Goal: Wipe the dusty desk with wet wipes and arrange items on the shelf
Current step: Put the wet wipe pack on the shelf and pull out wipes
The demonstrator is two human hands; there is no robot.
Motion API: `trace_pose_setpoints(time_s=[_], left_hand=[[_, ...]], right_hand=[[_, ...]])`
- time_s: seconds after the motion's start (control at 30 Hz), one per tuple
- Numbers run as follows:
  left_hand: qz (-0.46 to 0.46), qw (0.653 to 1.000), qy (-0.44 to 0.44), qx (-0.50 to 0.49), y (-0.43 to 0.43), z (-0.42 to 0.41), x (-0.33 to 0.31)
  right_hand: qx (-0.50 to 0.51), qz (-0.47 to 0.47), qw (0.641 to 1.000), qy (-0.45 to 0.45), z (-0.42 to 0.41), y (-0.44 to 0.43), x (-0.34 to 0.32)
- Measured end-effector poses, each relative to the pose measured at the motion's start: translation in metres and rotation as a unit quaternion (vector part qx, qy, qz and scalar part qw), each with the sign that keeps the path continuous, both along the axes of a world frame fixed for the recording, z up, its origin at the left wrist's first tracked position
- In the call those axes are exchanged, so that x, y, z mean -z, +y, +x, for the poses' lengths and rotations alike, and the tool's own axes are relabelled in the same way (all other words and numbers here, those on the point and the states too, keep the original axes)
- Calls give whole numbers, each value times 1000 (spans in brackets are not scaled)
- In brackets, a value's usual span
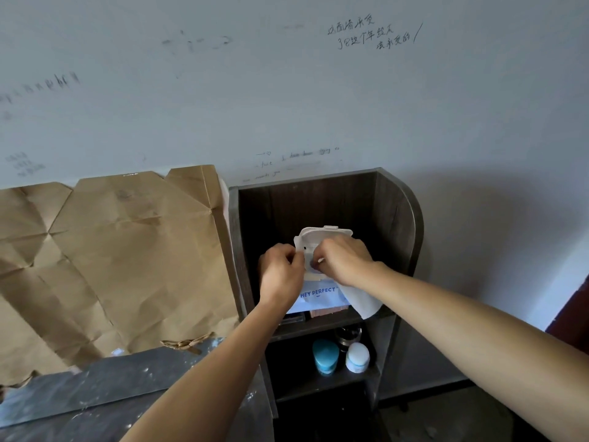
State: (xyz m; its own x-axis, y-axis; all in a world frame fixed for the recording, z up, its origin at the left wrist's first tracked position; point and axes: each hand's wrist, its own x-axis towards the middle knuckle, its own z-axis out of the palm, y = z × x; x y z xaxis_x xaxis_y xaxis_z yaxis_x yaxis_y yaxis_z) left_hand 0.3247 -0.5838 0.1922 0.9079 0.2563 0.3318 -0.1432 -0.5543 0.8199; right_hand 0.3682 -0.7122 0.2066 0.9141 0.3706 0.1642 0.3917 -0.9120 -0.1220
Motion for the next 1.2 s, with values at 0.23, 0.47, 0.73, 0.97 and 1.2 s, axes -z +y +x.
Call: trace_pose_setpoints(time_s=[0.23, 0.47, 0.73, 0.97, 1.2], left_hand=[[-52, 998, 27, -16, 4, -4, 3], [-51, 997, 40, -29, 3, -1, 9], [235, 968, -61, 69, 6, -2, 16], [460, 869, -4, 184, 8, 6, 25], [334, 920, 21, 204, 10, 5, 33]], right_hand=[[127, 89, 988, -21, -2, 0, 12], [-36, -97, 992, 74, -13, -18, 2], [55, -10, 998, -23, -21, -38, -14], [99, -31, 993, -47, -21, -52, -21], [3, -68, 998, 14, -12, -49, -13]])
